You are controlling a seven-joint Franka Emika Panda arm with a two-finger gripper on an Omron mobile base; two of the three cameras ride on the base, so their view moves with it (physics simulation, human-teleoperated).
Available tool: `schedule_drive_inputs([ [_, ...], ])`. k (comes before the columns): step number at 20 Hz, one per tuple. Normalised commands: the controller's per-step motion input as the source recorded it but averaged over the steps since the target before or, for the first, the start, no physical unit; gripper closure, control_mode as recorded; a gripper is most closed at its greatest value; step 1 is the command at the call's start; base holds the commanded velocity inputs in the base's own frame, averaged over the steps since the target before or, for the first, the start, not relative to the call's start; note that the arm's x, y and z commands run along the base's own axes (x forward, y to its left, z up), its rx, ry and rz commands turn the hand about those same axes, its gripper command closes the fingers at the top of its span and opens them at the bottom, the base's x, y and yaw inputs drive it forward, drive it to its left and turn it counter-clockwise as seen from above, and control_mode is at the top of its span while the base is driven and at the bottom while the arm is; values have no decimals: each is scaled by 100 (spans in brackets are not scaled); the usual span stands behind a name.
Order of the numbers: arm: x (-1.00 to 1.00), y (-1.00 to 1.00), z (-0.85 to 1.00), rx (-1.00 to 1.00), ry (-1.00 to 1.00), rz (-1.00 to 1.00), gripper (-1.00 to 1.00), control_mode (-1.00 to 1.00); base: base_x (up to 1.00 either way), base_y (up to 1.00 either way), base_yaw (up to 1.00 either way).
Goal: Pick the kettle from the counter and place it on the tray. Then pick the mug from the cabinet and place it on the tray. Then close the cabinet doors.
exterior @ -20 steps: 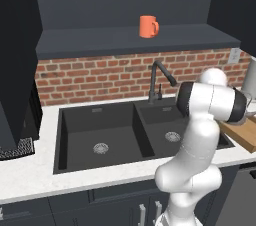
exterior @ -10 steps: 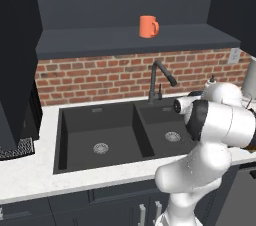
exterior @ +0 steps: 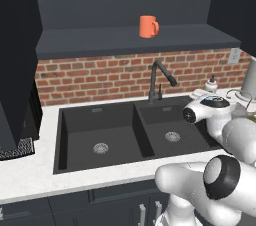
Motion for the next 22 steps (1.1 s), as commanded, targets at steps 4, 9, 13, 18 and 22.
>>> schedule_drive_inputs([
  [4, -41, 32, 67, 3, 3, 14, -100, -100, 0, 0, 0],
  [9, -31, 45, 69, 4, 13, 2, -100, -100, 0, 0, 0],
  [13, -37, 47, 71, 4, 16, 0, -100, -100, 0, 0, 0],
  [18, -43, 46, 64, 4, 18, 0, -100, -100, 0, 0, 0],
  [22, -45, 51, 56, 3, 7, 14, -100, -100, 0, 0, 0],
])
